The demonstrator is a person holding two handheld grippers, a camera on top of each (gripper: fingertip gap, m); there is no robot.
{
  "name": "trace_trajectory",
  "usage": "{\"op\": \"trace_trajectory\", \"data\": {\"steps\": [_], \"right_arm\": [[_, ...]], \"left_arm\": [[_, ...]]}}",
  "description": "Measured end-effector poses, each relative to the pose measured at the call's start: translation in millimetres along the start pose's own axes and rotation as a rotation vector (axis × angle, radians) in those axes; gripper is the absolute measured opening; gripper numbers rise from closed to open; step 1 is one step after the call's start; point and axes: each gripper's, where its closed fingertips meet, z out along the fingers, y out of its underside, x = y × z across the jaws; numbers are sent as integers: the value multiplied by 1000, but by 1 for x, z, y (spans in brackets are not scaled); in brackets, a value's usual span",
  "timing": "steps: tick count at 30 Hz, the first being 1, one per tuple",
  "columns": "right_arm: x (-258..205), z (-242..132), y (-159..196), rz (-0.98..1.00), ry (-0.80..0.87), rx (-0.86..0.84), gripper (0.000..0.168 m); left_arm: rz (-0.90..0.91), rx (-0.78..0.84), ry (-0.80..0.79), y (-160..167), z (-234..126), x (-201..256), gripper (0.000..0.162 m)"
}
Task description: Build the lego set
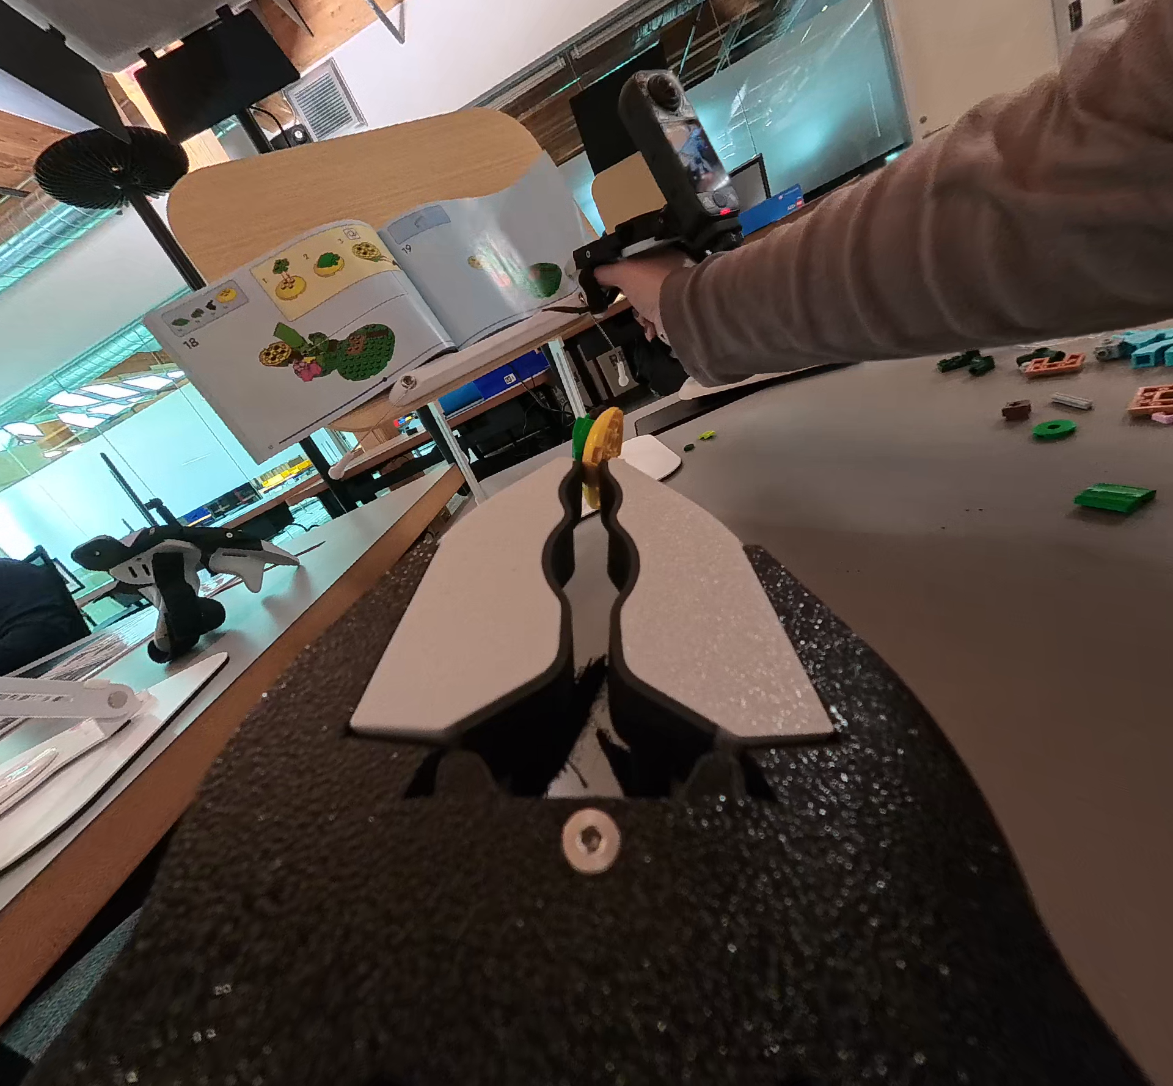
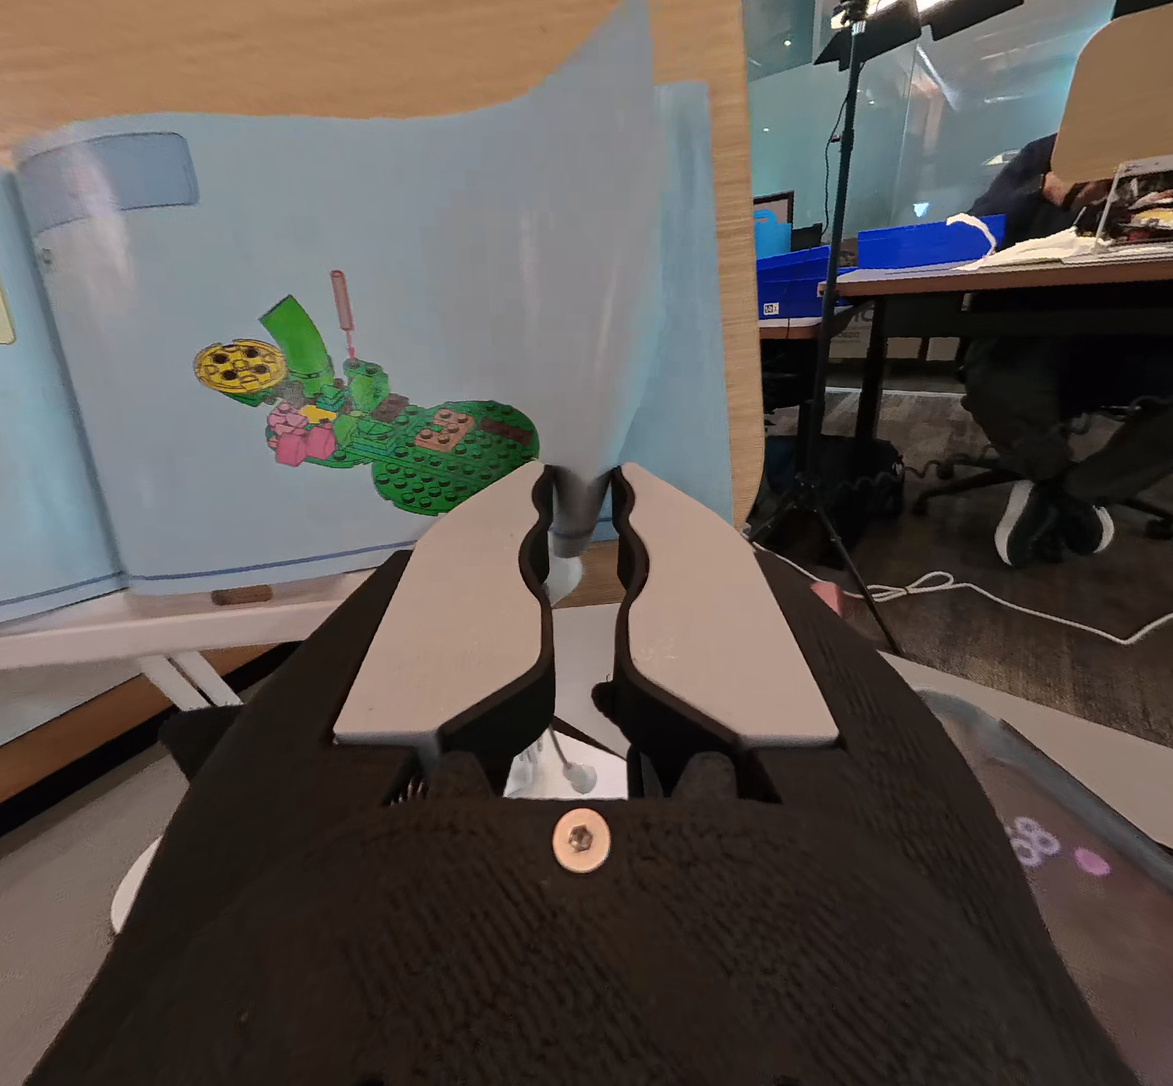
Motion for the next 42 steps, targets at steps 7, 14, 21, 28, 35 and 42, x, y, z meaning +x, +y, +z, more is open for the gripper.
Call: {"op": "trace_trajectory", "data": {"steps": [7, 14, 21, 28, 35, 42], "right_arm": [[-35, -32, -20, 17, -63, 86, 7], [-168, -63, -38, -71, -327, 128, 7], [-301, -55, -26, -251, -645, -11, 21], [-309, -101, -40, -364, -713, 215, 38], [-171, -82, -39, -339, -242, 154, 22], [-154, -44, 10, -332, -156, -167, 0]], "left_arm": [[2, 3, -3, -1, 0, 0, 5], [5, 7, -9, -1, -1, -1, 5], [20, 10, -5, -2, -2, 0, 5], [16, 16, -2, -3, -1, 0, 5], [0, 16, 18, -2, 0, 2, 5], [-12, 15, 37, -2, 0, 4, 5]]}}
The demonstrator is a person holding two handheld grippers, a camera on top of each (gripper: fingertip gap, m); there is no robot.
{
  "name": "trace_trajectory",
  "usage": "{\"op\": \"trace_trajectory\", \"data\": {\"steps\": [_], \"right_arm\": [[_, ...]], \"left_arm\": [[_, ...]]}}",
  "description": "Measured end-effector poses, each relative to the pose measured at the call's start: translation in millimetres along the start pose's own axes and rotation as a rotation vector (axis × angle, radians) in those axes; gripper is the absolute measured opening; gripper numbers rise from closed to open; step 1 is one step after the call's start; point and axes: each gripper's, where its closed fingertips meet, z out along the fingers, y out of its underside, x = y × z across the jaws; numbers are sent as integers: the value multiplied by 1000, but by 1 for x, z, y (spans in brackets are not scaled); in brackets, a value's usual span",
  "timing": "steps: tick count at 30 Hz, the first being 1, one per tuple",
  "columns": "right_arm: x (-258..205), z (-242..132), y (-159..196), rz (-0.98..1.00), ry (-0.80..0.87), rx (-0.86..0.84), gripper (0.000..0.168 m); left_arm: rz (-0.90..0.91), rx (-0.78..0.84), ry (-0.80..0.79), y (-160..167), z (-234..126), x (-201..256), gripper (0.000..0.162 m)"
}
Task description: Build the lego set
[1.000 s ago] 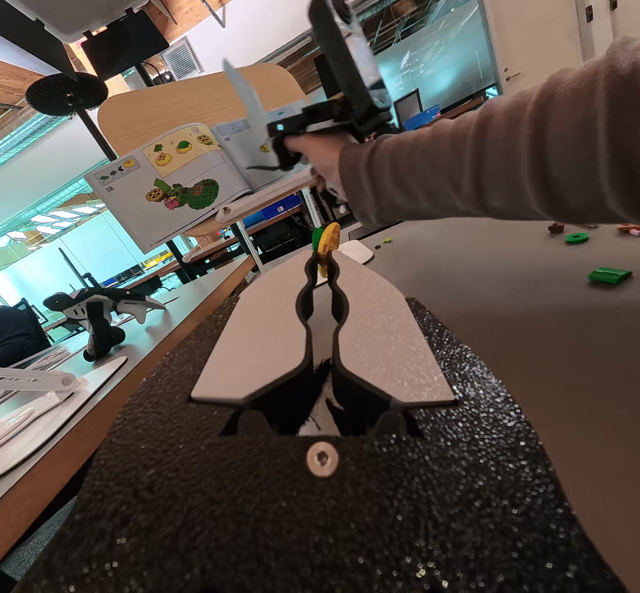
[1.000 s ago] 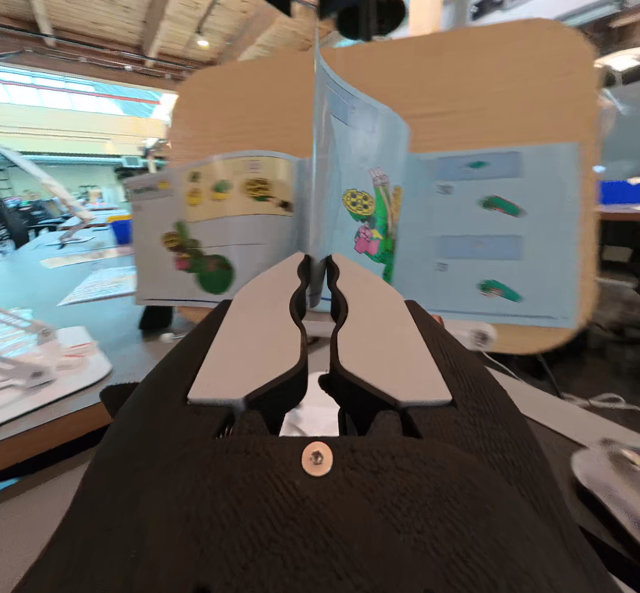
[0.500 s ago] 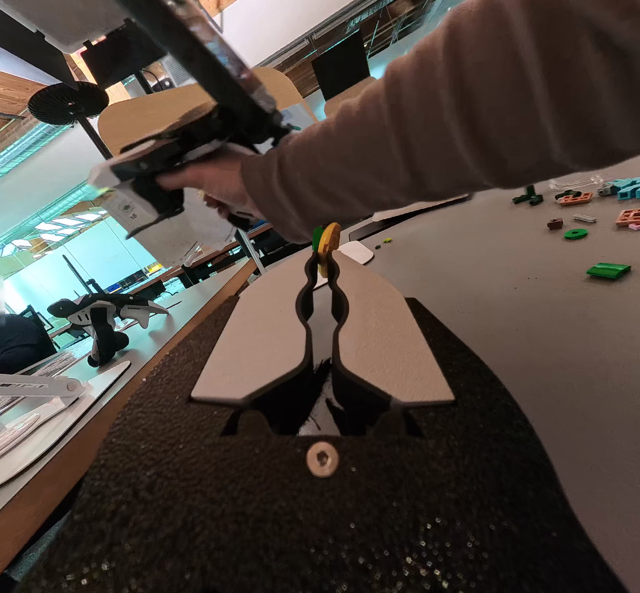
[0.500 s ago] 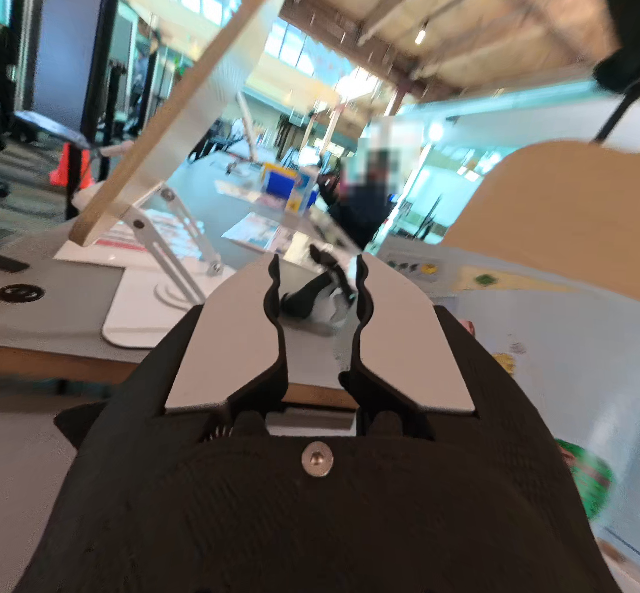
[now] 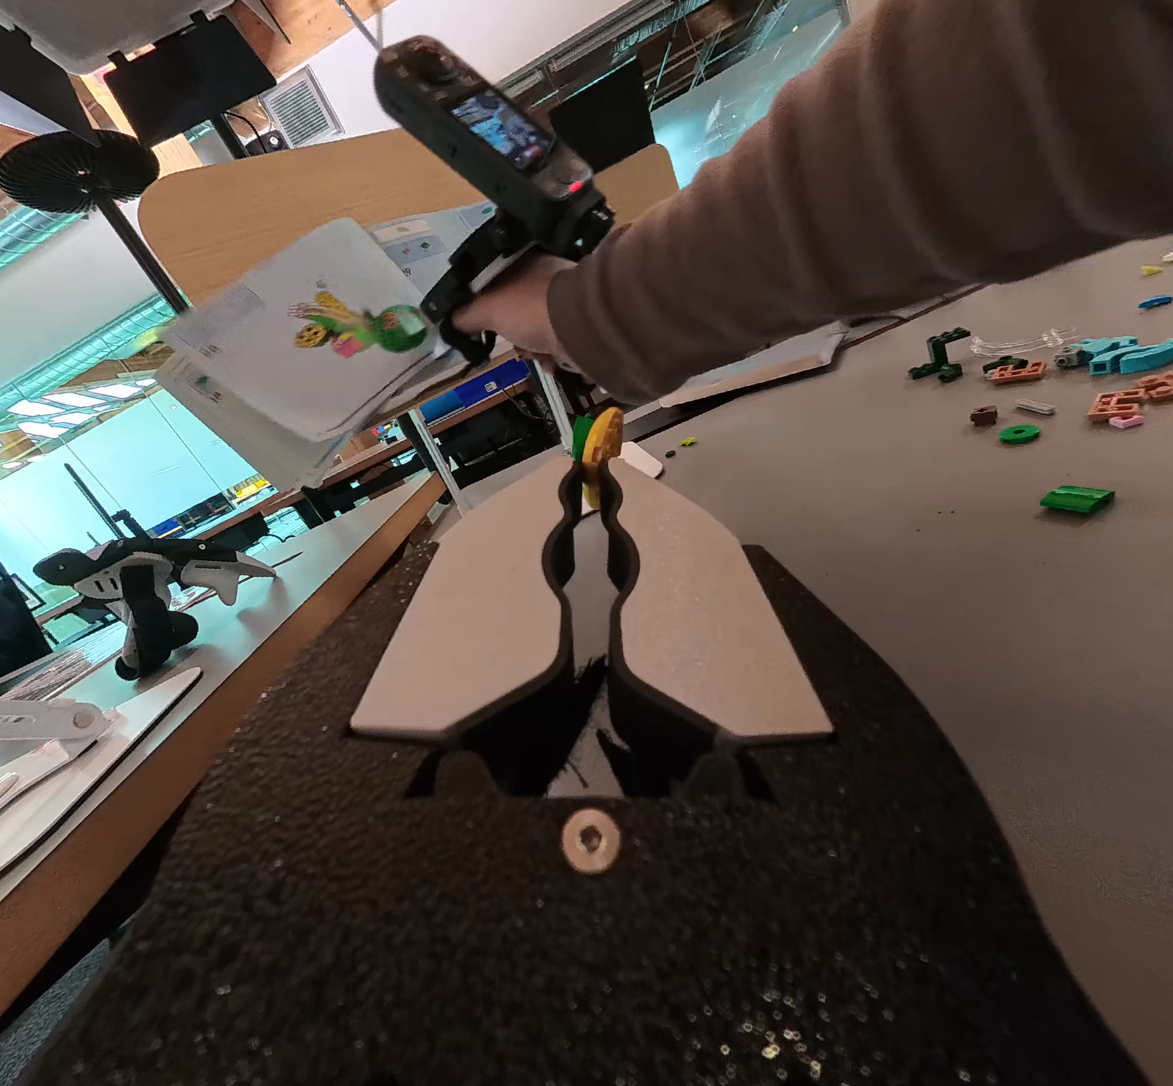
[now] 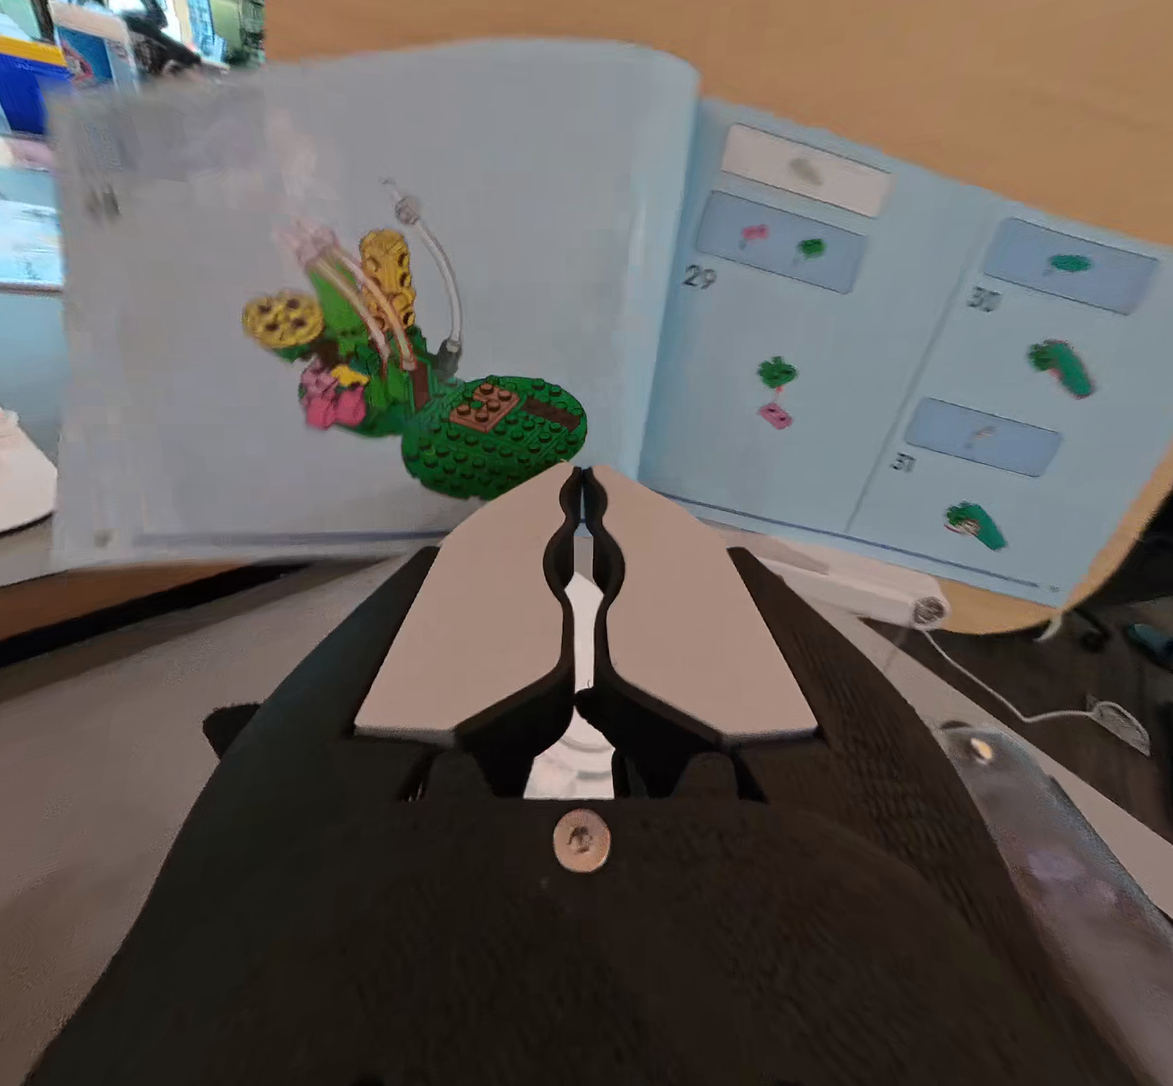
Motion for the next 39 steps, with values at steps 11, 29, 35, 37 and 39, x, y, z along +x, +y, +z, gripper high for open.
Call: {"op": "trace_trajectory", "data": {"steps": [11, 29, 35, 37, 39], "right_arm": [[-33, 45, -10, -69, -86, -85, 0], [-45, 39, -10, -500, -91, -16, 3], [-45, 32, -9, -514, -83, 15, 5], [-45, 31, -10, -532, -77, 24, 5], [-44, 29, -12, -566, -52, 39, 5]], "left_arm": [[-24, 5, 8, 0, -1, -1, 5], [-40, 4, 10, 1, 0, -1, 5], [-38, 4, 12, 0, 0, -1, 5], [-38, 3, 12, 1, 0, -1, 5], [-39, 4, 10, 1, 0, -1, 5]]}}
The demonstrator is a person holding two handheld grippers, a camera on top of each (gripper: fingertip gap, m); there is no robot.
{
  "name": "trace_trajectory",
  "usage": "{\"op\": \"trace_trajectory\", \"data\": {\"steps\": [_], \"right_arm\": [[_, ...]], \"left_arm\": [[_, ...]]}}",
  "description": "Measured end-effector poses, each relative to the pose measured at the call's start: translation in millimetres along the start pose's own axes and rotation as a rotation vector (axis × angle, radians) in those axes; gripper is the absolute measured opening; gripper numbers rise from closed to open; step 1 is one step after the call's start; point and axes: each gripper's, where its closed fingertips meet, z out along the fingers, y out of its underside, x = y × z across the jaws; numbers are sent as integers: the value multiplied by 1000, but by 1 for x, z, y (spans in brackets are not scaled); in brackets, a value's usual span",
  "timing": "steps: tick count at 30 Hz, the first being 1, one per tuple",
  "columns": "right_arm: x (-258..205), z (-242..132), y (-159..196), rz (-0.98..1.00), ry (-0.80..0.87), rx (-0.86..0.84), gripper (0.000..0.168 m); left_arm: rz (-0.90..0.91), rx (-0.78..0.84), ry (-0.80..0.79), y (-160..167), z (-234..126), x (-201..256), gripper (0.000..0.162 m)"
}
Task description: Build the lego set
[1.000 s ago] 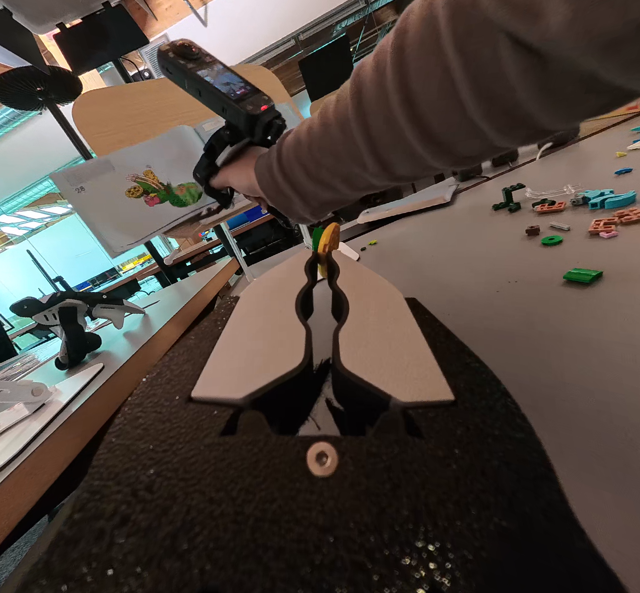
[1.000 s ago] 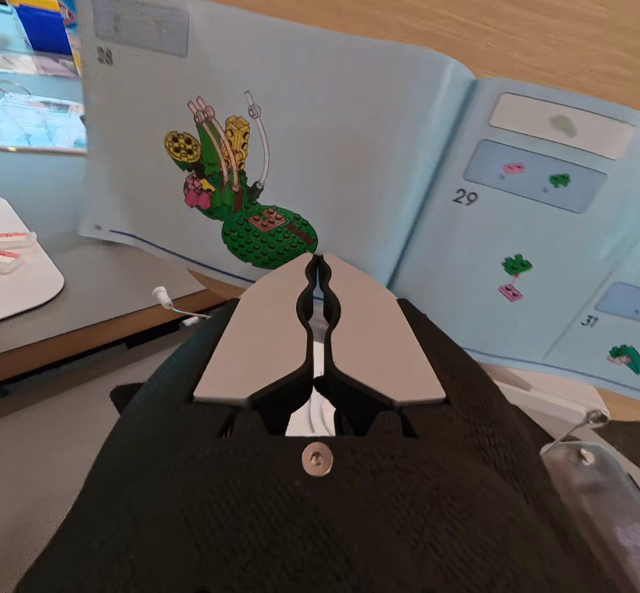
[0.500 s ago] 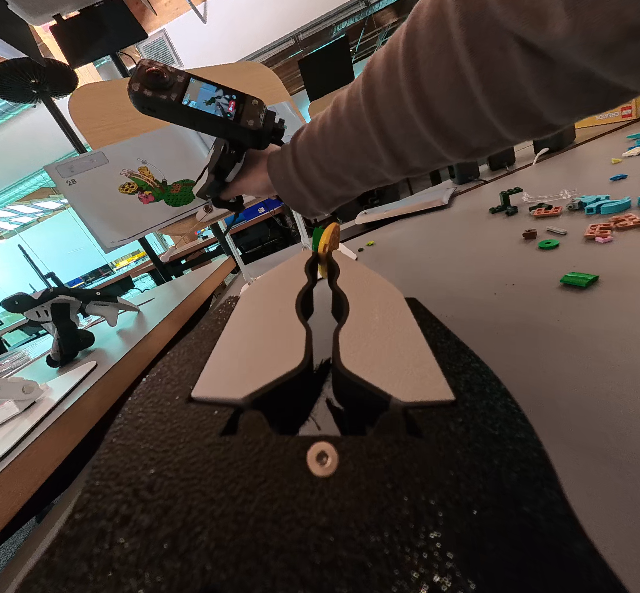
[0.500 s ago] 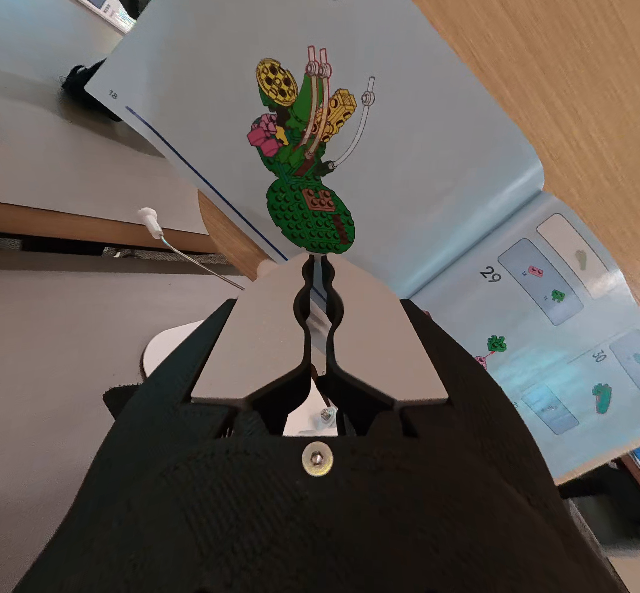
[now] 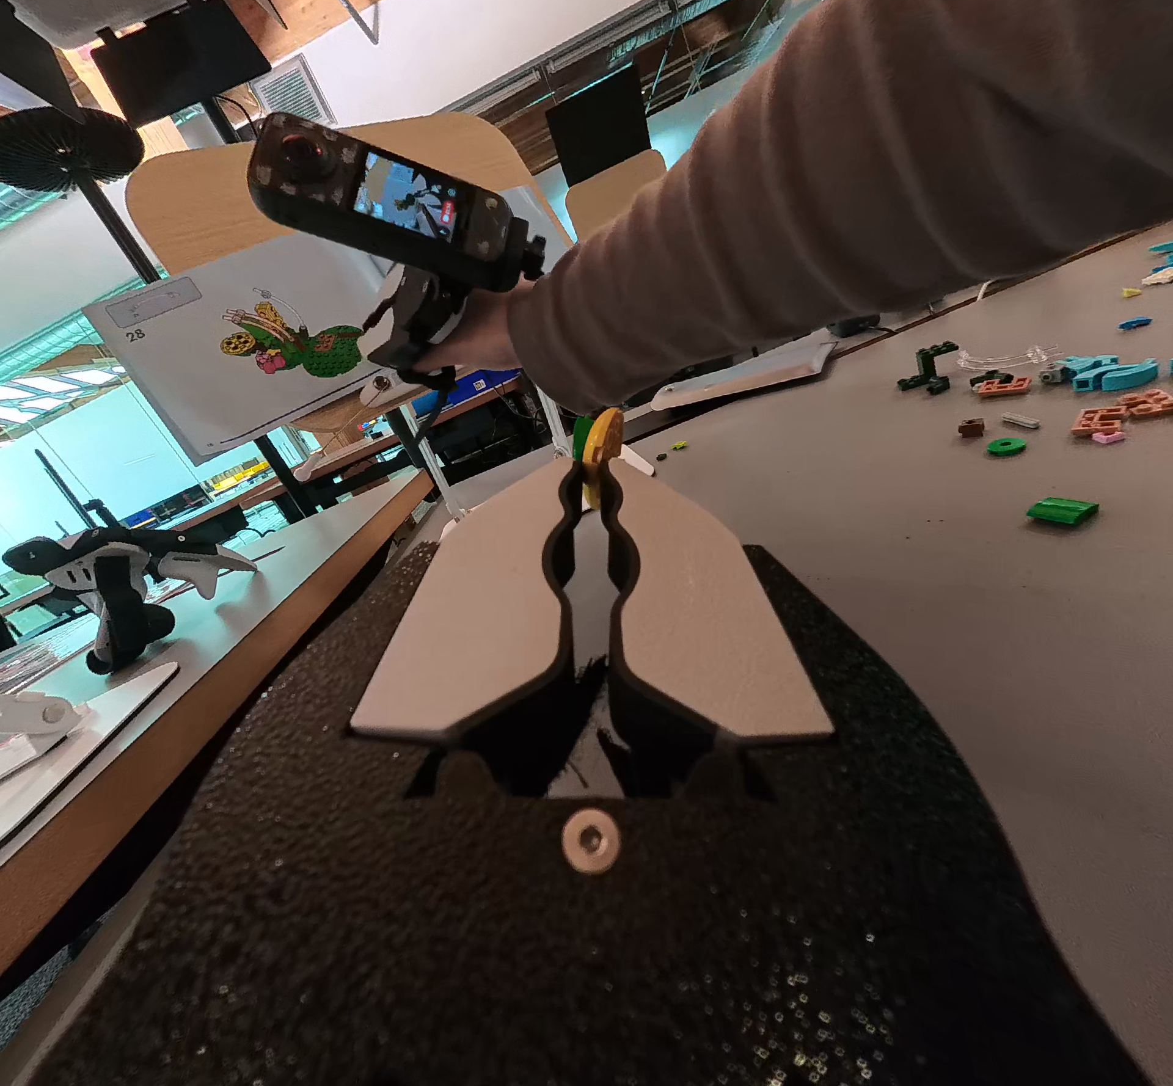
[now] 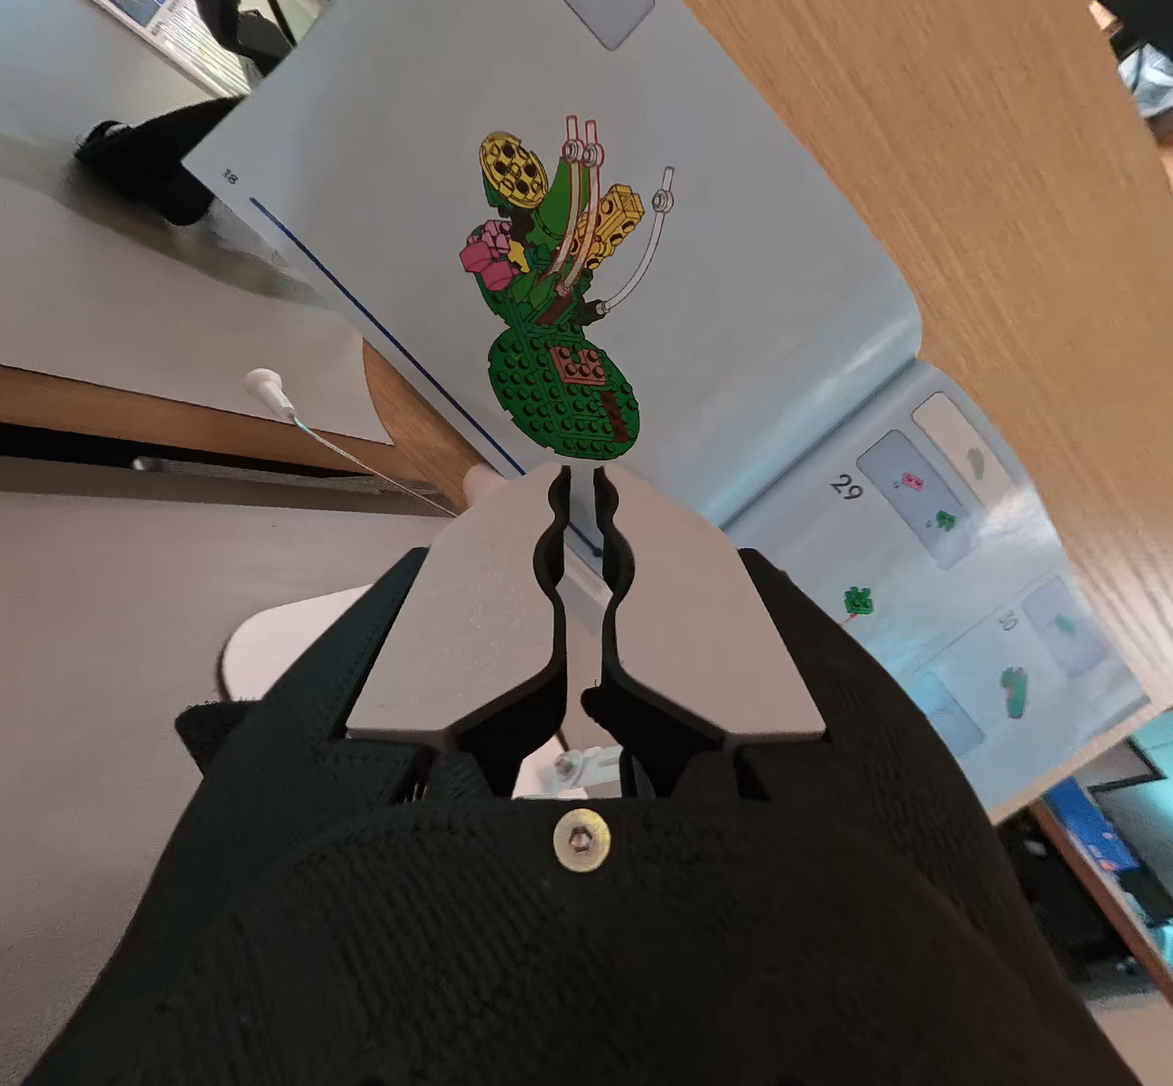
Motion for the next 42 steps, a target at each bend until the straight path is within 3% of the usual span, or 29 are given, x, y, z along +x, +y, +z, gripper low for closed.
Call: {"op": "trace_trajectory", "data": {"steps": [5, 13, 18, 26, 42], "right_arm": [[-6, -3, -9, -114, 10, 45, 8], [-28, 1, -37, -539, 108, 97, 50], [-52, 9, -53, -619, 91, 144, 61], [-78, 29, -82, -638, 55, 179, 59], [-74, 30, -81, -672, 49, 155, 48]], "left_arm": [[2, 1, 0, 0, 0, 0, 5], [4, 1, 1, 0, 0, 0, 5], [6, 1, 1, 0, 0, 0, 5], [5, 3, 2, 0, 0, 0, 5], [-5, 4, 4, 0, 0, 0, 5]]}}
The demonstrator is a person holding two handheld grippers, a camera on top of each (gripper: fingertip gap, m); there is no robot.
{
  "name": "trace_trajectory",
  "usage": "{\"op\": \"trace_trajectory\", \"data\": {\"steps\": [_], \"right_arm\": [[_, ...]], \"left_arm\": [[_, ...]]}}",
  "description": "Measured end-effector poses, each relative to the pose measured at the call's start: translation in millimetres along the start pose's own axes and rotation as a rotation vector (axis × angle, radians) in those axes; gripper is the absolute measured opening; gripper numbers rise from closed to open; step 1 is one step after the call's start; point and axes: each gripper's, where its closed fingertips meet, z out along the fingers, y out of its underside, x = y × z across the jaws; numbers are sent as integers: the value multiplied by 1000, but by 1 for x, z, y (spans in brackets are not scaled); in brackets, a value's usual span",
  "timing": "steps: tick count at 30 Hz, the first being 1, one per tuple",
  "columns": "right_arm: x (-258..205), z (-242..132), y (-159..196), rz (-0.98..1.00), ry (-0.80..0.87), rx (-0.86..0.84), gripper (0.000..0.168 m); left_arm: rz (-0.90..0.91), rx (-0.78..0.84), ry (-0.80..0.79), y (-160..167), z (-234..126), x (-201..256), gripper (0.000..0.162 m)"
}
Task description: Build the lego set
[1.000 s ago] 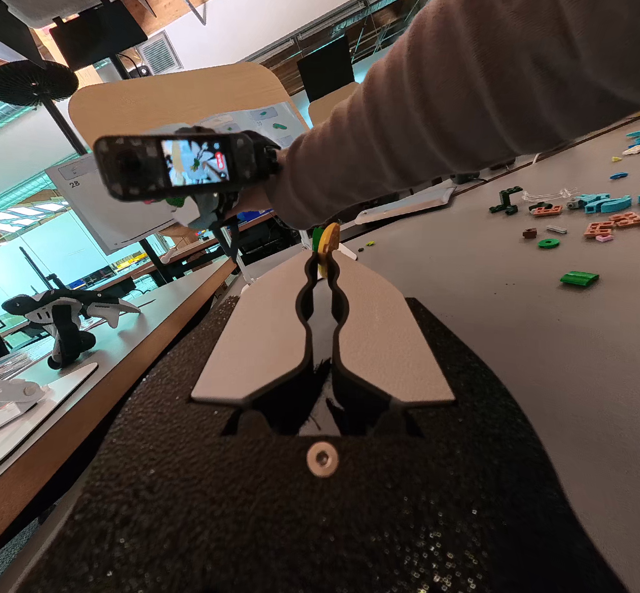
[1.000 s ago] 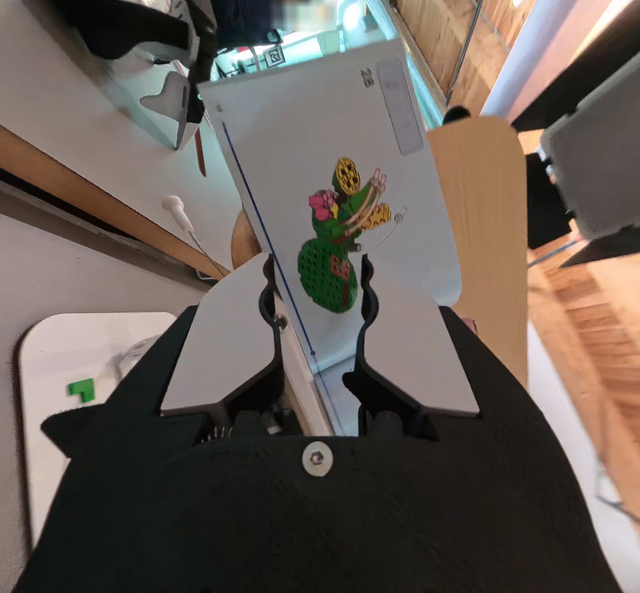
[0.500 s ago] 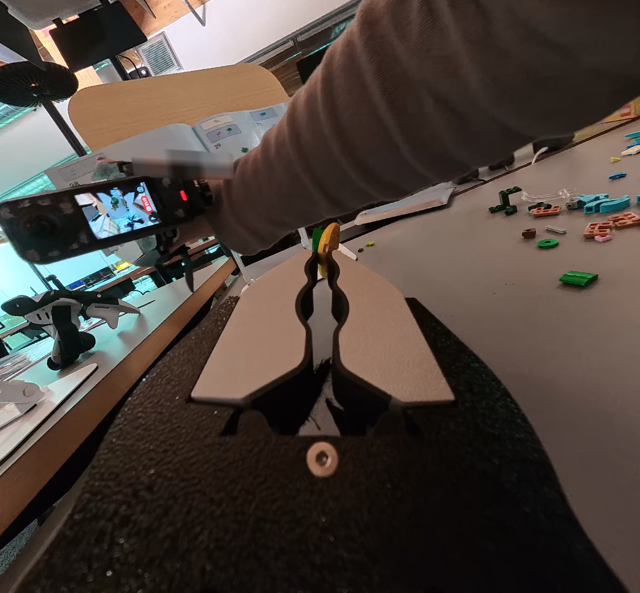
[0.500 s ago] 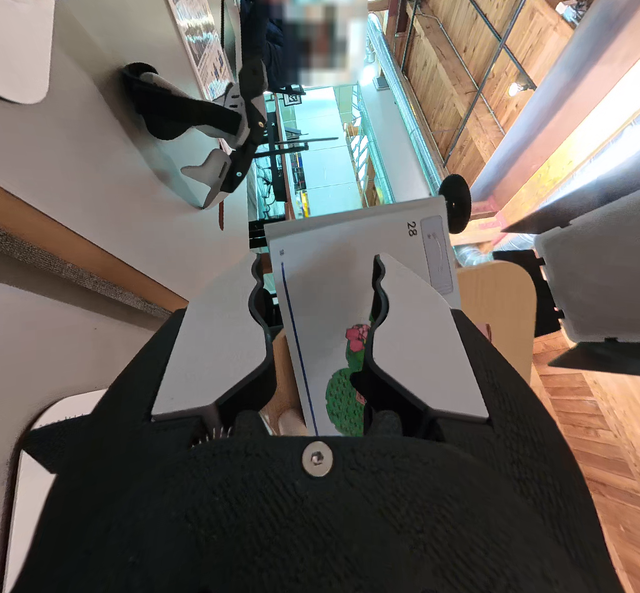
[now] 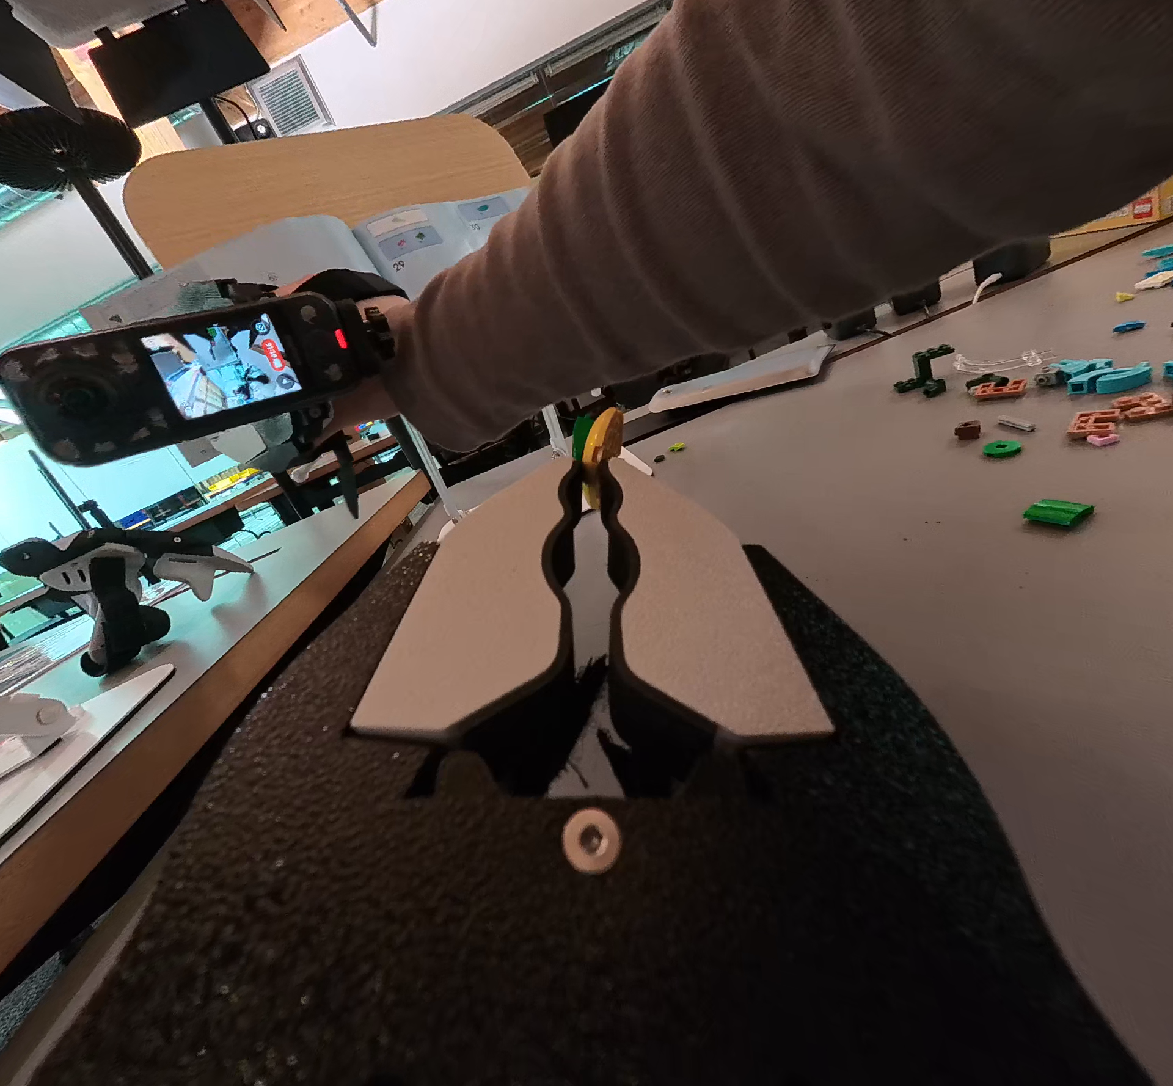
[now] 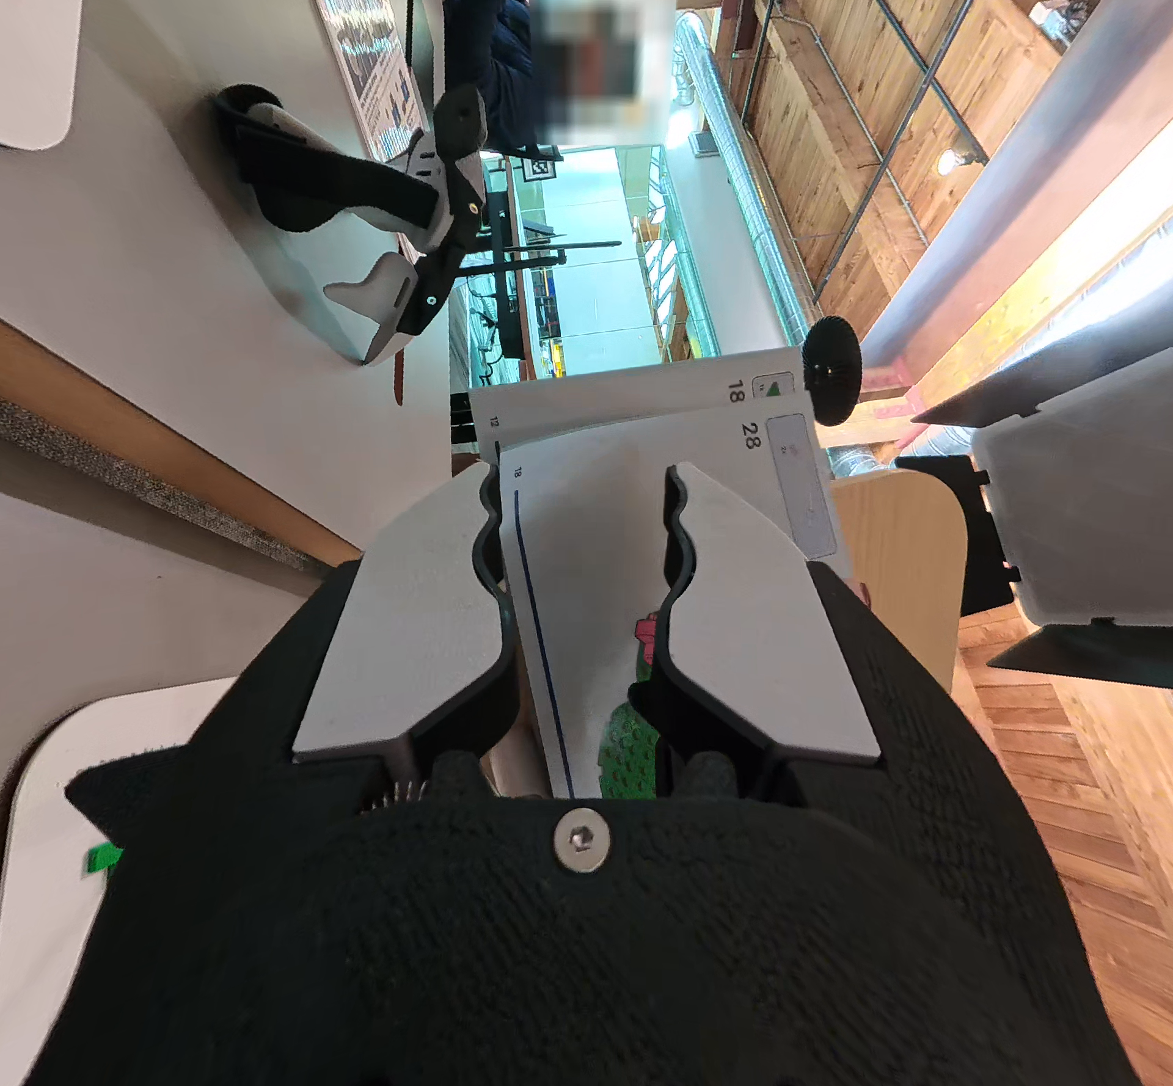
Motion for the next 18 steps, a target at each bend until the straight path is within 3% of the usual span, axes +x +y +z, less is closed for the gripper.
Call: {"op": "trace_trajectory", "data": {"steps": [2, 8, 14, 18], "right_arm": [[0, -1, 2, 3, -2, -4, 42], [7, -12, 2, 54, 49, 2, 2], [19, -42, 16, 349, 114, 1, 0], [45, -80, 50, 595, 244, 3, 0]], "left_arm": [[1, 0, 0, 0, 0, 0, 5], [1, 0, 1, 0, 0, 0, 5], [-2, 3, 4, 0, 0, 1, 5], [-8, 6, 3, -1, 0, 0, 5]]}}
